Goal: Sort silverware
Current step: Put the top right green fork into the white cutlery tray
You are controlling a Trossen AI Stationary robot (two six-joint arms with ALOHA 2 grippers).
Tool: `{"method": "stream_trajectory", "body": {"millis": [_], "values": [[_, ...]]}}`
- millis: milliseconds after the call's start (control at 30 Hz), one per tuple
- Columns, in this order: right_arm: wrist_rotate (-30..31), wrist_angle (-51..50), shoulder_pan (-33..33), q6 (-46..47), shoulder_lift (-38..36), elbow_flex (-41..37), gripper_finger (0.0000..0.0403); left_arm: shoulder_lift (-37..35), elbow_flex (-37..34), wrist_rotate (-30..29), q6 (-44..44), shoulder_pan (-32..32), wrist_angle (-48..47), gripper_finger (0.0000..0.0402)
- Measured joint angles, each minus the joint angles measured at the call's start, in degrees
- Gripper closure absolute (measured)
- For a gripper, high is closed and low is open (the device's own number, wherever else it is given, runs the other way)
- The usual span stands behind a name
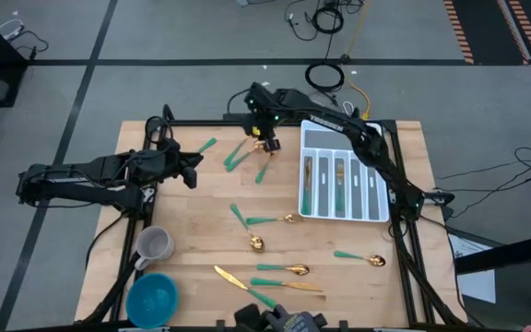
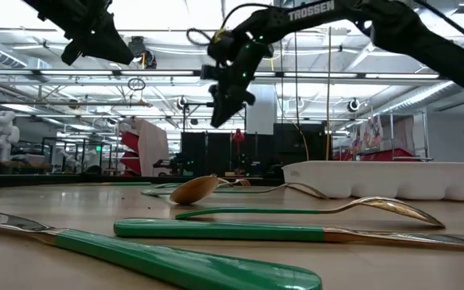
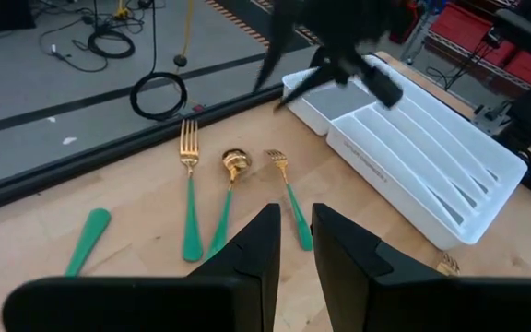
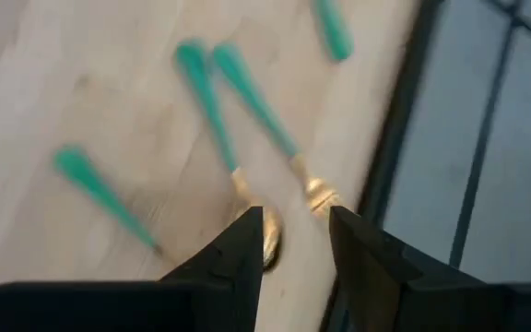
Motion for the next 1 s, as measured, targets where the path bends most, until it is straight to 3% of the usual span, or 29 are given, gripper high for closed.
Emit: {"method": "stream_trajectory", "body": {"millis": [633, 767, 1000], "values": [[0.71, -3.23, 2.45, -7.21, 6.58, 0.00, 0.0284, 0.00, 0.00, 0.08, -0.01, 0.00, -1.00, 0.0329], [4.80, -2.24, 2.42, -8.47, 7.77, -0.02, 0.0284, 0.00, 0.00, 0.35, 0.01, 0.00, -1.03, 0.0329], [7.01, -11.40, 2.53, -9.80, 6.25, -0.02, 0.0284, 0.00, 0.00, 1.09, 0.02, 0.00, -3.66, 0.0329]]}}
